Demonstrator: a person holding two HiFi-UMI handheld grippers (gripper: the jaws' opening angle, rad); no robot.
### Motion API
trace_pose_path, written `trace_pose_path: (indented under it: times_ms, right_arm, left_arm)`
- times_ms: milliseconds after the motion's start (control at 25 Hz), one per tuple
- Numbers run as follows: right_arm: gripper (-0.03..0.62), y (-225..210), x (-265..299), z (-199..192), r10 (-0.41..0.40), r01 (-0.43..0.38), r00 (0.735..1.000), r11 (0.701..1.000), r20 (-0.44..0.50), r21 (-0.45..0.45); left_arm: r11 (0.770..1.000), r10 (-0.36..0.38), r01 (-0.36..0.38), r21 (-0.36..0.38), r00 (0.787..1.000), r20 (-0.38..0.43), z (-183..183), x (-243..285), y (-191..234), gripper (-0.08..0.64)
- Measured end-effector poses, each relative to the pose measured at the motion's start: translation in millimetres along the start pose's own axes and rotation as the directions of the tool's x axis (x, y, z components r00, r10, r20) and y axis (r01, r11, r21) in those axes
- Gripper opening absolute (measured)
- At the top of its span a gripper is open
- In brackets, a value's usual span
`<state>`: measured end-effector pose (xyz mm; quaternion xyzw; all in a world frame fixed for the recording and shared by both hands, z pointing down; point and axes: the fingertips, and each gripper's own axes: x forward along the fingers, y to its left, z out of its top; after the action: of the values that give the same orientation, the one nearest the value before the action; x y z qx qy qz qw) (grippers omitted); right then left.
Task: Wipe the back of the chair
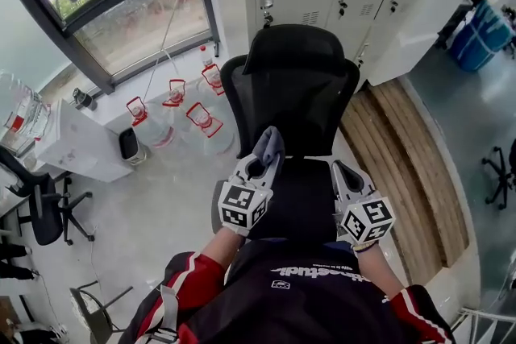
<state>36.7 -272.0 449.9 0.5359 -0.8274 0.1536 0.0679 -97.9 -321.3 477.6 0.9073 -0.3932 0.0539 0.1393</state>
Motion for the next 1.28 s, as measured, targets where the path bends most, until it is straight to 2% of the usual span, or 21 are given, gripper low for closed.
trace_pose_path:
  times_ms: [200, 560, 760, 1040, 1280]
  right_arm:
    - [-0.003, -5, -18, 0, -0.006, 0.006, 1.000, 1.000, -0.005, -0.005]
    - [-0.003, 6, -67, -3, 0.077, -0.077, 0.997, 0.997, 0.003, -0.014]
    - [-0.003, -1, -145, -21, 0.100, -0.100, 0.994, 0.995, 0.033, -0.002]
    - [-0.003, -9, -278, -78, 0.129, -0.131, 0.991, 0.990, 0.029, 0.059]
    - [-0.003, -4, -340, -113, 0.131, -0.131, 0.991, 0.989, -0.004, 0.070]
  left_arm:
    - [0.999, -0.011, 0.010, 0.045, 1.000, 0.025, 12, -7, -23, 0.057]
    - [0.999, 0.038, -0.038, -0.001, 0.997, 0.067, 13, -44, -74, 0.057]
    - [0.998, 0.057, -0.059, 0.014, 0.996, 0.070, -1, -75, -146, 0.057]
    - [0.997, 0.073, -0.074, 0.018, 0.997, 0.038, -43, -126, -273, 0.057]
    - [0.997, 0.081, -0.081, -0.016, 0.997, 0.007, -70, -170, -335, 0.057]
